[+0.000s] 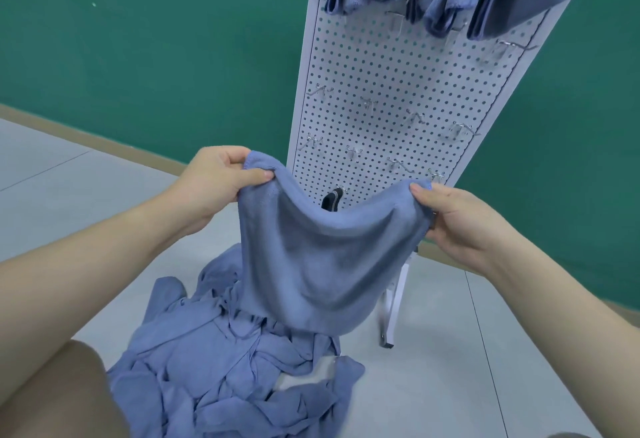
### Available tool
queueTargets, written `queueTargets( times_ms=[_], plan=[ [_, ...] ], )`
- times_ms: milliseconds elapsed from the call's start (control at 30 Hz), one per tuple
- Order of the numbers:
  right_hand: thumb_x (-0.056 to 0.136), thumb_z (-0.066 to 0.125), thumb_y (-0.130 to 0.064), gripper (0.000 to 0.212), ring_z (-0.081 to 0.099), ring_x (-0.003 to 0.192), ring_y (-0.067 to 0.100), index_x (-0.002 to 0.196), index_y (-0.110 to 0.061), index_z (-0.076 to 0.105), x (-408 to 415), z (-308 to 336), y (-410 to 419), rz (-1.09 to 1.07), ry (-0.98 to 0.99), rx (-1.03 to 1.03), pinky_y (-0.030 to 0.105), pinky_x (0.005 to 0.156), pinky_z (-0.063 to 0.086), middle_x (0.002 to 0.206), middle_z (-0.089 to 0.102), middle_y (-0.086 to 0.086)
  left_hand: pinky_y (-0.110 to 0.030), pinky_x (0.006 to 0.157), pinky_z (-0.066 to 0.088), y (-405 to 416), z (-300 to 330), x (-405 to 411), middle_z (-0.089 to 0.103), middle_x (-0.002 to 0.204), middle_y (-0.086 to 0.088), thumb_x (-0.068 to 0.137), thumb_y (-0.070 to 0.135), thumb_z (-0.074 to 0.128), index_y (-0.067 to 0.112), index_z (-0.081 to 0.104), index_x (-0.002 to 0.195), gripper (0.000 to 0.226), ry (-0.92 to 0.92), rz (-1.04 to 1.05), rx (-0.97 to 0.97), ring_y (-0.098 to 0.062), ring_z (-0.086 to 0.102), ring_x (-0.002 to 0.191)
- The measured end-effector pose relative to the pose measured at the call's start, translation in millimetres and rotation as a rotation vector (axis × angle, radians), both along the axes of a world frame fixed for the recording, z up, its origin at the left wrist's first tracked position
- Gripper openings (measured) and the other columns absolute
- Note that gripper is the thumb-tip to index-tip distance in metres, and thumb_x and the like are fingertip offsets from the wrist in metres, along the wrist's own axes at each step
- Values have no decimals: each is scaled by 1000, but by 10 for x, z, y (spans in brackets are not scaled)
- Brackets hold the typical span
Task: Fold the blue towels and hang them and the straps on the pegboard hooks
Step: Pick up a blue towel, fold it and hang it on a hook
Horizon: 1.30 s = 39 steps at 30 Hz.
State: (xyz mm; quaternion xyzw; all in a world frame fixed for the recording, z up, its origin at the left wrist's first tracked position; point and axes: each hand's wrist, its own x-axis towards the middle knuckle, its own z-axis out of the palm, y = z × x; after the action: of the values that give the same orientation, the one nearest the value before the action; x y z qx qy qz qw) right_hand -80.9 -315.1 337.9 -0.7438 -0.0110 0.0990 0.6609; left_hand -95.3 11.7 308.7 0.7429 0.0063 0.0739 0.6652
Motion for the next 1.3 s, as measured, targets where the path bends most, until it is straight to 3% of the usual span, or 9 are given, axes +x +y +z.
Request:
queueTargets(
  times_ms=[133, 300, 433, 600, 767, 900, 1000, 1133, 1300],
  plan=[
    [105, 59, -25, 26, 72, 92, 22, 103, -6, 75, -47, -7, -128, -125, -46, -155, 35, 93, 58, 104, 79, 11, -36, 83, 56, 61, 17, -3, 78, 85, 0, 96, 18, 72, 6, 76, 93, 13, -18, 77, 3, -13, 69, 75],
    [102, 62, -36, 35, 76, 90, 26, 103, -4, 77, -176, 30, -240, -218, -76, -249, 35, 83, 61, 96, 80, 11, -41, 81, 40, 107, 87, -92, 56, 87, -7, 78, 62, 72, -15, 57, 96, 81, -37, 58, -1, -20, 47, 79],
    [98, 66, -43, 37, 76, 95, 26, 105, -8, 75, -250, 79, -284, -209, 25, -100, 36, 83, 59, 102, 79, 11, -43, 84, 52, 30, 121, -118, 62, 91, -13, 94, 41, 72, -19, 61, 104, 61, -42, 58, -83, -21, 55, 81],
    [89, 70, -31, 24, 62, 115, 27, 110, -19, 71, -303, 147, -342, 5, 216, 270, 48, 114, 44, 121, 69, 4, -40, 98, 55, -50, 182, -128, 75, 120, -12, 100, 26, 65, -1, 72, 116, 32, -22, -37, -185, -20, 69, 98],
    [99, 61, -21, 33, 63, 103, 23, 126, -4, 68, -303, 119, -306, 3, 0, 49, 43, 107, 49, 114, 71, 6, -24, 75, 59, -165, 228, -148, 79, 108, -7, 93, 1, 69, 10, 75, 112, 22, -115, -86, -89, -16, 74, 91],
    [106, 56, -21, 25, 69, 79, 12, 98, -4, 73, -302, 162, -292, -45, -164, -111, 23, 79, 55, 88, 76, 0, -28, 80, 62, -172, 189, -147, 81, 95, 0, 93, 5, 73, 17, 79, 99, 15, -190, -2, 73, -13, 75, 87],
    [107, 55, -27, 43, 66, 64, 13, 67, -17, 68, -320, 156, -257, -100, -255, -230, 22, 67, 55, 70, 72, 0, -32, 82, 62, -158, 146, -147, 81, 93, 2, 96, 9, 70, 19, 78, 96, 13, -202, 49, 62, -12, 75, 85],
    [107, 53, -35, 46, 71, 79, 22, 88, 0, 75, -316, 172, -214, -139, -238, -250, 27, 72, 61, 92, 78, 19, -41, 76, 57, -97, 122, -120, 79, 92, -9, 101, 20, 66, 8, 71, 94, 15, -192, 91, 89, -18, 69, 79],
    [107, 52, -39, 44, 73, 82, 21, 92, -4, 74, -330, 196, -172, -101, -200, -151, 33, 84, 58, 92, 79, 13, -40, 73, 34, -49, 160, -169, 53, 79, -10, 87, 59, 58, -5, 53, 89, 65, -151, 35, 145, -21, 44, 75]
  ],
)
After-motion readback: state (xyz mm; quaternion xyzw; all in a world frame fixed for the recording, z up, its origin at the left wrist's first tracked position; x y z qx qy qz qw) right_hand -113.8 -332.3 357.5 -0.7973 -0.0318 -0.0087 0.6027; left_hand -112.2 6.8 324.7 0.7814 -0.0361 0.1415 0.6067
